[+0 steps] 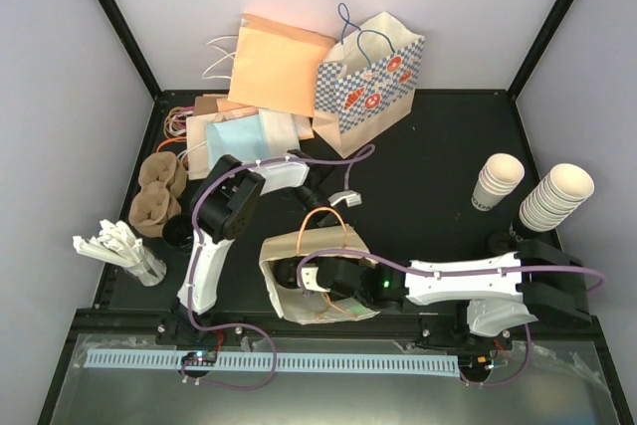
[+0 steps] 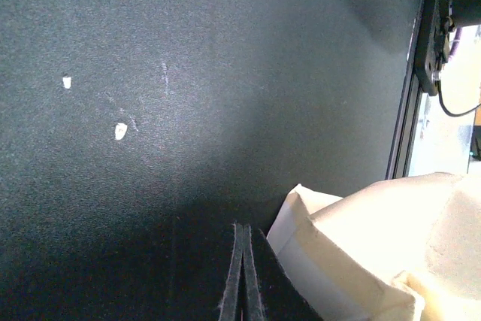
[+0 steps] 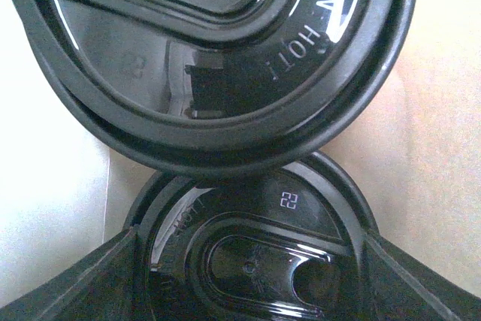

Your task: Pack the takeout coffee

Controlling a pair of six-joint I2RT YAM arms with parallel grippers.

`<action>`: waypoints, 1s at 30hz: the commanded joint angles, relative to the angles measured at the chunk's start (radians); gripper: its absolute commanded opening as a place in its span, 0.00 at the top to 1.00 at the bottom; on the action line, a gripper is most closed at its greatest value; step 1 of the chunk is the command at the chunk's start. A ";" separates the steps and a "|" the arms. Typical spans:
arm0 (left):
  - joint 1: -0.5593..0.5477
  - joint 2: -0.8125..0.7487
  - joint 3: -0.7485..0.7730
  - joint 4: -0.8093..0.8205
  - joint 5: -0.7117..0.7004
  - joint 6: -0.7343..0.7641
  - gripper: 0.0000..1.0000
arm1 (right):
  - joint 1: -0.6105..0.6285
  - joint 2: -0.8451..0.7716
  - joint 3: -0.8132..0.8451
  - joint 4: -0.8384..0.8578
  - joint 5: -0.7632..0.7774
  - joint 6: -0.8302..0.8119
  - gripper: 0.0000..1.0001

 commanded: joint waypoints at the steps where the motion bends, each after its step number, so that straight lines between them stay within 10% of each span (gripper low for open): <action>1: -0.131 -0.085 -0.025 -0.228 0.246 -0.004 0.98 | -0.073 0.086 -0.068 -0.113 -0.041 0.015 0.40; 15: -0.091 -0.043 0.077 -0.216 0.160 -0.089 0.93 | -0.073 0.009 0.024 -0.259 -0.021 0.055 0.42; 25: 0.004 0.007 0.364 -0.241 -0.029 -0.253 0.17 | -0.074 -0.037 0.136 -0.401 -0.082 0.116 0.42; 30: 0.074 0.024 0.568 -0.266 -0.156 -0.348 0.01 | -0.075 -0.073 0.148 -0.398 -0.086 0.115 0.41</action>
